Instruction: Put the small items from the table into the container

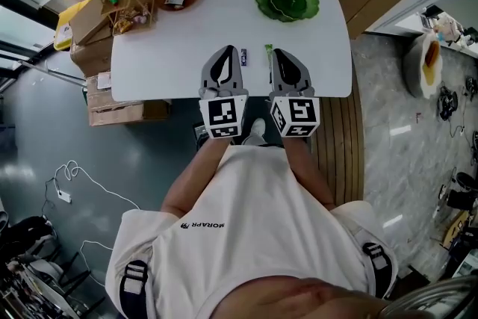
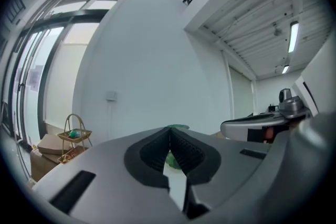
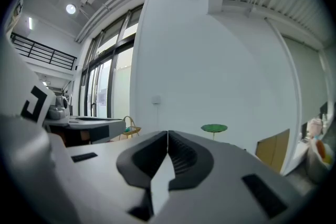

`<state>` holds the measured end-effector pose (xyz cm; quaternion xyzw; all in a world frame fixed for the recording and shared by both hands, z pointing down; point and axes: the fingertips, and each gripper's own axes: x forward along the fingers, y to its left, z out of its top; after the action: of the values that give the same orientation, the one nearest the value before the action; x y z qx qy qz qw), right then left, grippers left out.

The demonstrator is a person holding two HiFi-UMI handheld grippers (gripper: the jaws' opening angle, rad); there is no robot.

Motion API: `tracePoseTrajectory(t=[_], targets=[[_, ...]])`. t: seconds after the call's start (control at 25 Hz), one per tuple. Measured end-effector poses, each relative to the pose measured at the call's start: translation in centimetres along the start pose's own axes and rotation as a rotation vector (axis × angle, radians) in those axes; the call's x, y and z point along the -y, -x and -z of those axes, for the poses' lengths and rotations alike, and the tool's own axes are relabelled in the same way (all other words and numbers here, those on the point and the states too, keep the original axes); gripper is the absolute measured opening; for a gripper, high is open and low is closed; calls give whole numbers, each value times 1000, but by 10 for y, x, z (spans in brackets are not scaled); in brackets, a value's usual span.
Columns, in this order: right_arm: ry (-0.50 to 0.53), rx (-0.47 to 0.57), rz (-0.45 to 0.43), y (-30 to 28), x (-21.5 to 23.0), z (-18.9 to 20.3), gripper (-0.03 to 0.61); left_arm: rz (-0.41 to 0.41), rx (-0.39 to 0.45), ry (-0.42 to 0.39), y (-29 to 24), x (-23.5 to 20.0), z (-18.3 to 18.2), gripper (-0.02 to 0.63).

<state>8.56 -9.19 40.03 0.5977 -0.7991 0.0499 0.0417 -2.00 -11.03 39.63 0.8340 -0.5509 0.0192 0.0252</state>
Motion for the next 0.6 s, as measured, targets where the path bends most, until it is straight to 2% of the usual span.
tracePoseTrajectory(t=[0.32,0.6], targets=[[8,20,-46,-19,23,-12,14,-30,1,-13,-29,10,-7,5],[-28,31,-87,-34,31,-10,14,-73,0,-41,-36,7,-10,5]])
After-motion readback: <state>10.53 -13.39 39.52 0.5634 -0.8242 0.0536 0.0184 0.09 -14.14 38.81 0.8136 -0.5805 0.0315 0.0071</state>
